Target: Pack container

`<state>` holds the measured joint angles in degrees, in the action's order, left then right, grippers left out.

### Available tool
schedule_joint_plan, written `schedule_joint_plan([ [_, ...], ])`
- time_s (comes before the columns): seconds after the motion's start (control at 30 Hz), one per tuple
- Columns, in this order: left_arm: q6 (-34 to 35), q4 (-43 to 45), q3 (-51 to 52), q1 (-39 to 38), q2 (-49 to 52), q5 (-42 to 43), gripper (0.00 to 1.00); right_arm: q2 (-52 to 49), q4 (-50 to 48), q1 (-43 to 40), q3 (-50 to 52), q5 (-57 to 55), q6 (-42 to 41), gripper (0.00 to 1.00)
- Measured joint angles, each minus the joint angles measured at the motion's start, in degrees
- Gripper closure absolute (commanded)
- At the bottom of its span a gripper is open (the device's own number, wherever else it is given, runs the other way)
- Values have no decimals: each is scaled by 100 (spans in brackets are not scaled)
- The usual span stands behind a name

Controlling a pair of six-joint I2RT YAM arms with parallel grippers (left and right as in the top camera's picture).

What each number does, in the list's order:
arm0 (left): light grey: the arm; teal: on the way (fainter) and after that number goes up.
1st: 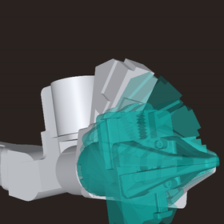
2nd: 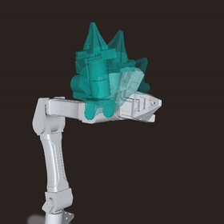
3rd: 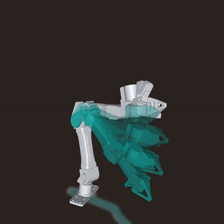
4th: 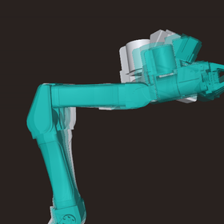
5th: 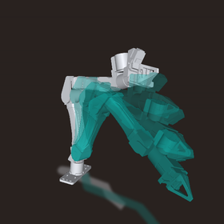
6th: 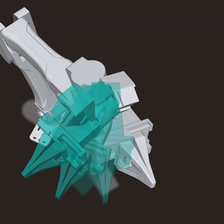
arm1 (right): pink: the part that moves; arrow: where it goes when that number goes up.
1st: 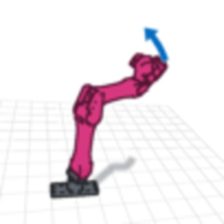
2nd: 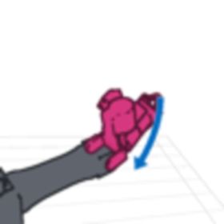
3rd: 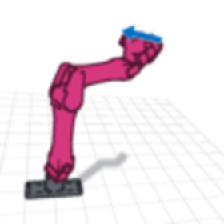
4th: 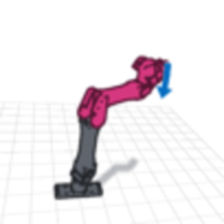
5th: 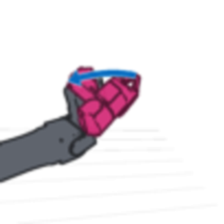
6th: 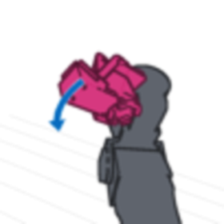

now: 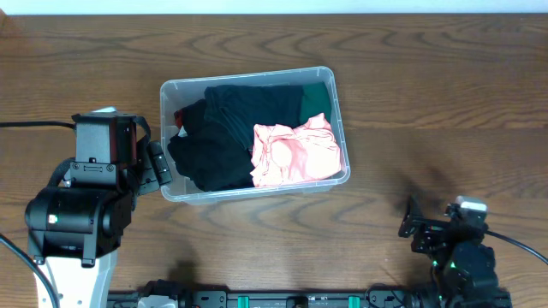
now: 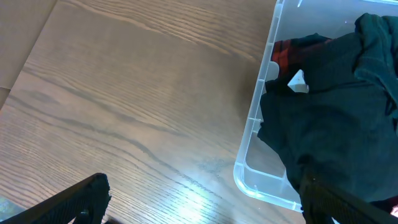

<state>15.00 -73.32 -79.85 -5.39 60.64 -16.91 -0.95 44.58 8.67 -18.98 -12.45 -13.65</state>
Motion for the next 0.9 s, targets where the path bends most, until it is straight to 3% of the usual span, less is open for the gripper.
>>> schedule_joint_plan([
  [0.43,0,0,0,0,0,0,2,0,-339,0,890,98,-109,1],
  [0.9,0,0,0,0,0,0,2,0,-409,0,920,240,-127,1],
])
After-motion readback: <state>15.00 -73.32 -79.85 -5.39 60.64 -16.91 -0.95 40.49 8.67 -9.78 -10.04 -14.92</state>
